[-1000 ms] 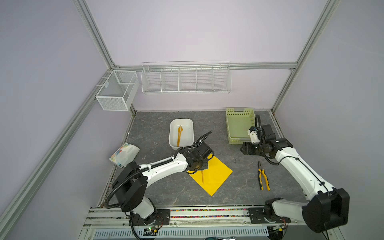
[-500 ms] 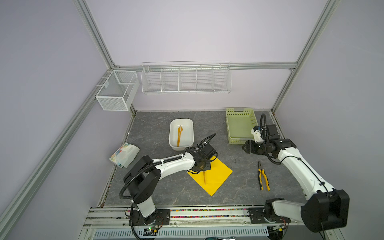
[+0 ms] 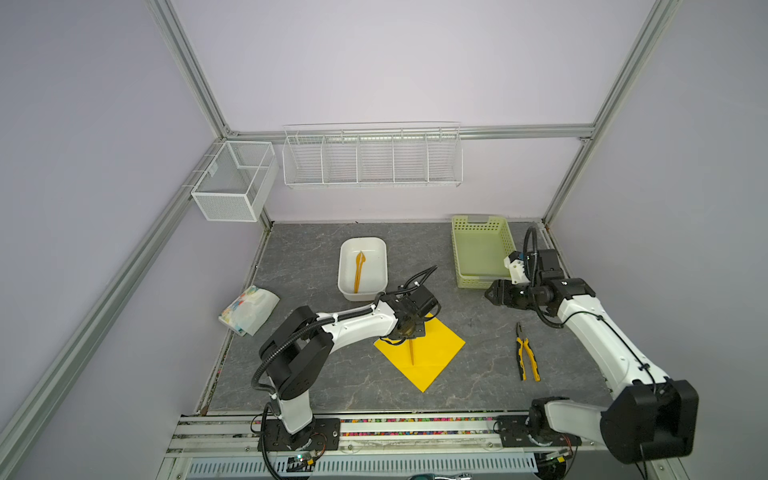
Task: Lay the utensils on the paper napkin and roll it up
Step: 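Lower the spoon onto the napkin center with the left gripper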
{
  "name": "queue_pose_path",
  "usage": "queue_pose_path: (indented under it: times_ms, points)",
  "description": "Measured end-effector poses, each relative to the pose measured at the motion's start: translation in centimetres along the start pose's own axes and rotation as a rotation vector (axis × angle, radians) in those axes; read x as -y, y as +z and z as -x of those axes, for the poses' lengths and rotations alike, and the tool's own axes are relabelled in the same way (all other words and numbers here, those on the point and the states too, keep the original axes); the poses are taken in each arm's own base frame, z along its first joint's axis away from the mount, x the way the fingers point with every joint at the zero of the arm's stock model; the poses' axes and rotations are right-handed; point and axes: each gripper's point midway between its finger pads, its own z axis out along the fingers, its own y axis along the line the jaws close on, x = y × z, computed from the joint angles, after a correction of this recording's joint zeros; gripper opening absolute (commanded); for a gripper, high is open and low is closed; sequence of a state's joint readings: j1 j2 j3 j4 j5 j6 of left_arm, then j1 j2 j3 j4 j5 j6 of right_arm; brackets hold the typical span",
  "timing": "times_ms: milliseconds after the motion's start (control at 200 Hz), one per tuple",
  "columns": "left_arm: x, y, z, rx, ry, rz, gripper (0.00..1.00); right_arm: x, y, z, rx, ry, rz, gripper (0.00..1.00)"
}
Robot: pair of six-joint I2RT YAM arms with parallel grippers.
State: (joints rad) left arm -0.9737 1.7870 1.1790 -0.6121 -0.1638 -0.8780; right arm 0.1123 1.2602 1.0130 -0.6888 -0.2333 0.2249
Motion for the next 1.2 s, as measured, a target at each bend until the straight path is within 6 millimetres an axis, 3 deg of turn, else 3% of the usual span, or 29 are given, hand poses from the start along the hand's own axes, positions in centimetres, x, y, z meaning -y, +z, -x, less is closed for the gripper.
queue_pose_path:
  times_ms: [1205]
  points:
    - [-0.3,2.0,-0.6,-0.028,0.009,0.043,0.01,0.0,-0.2,0.2,0.009,0.016,0.022,0.66]
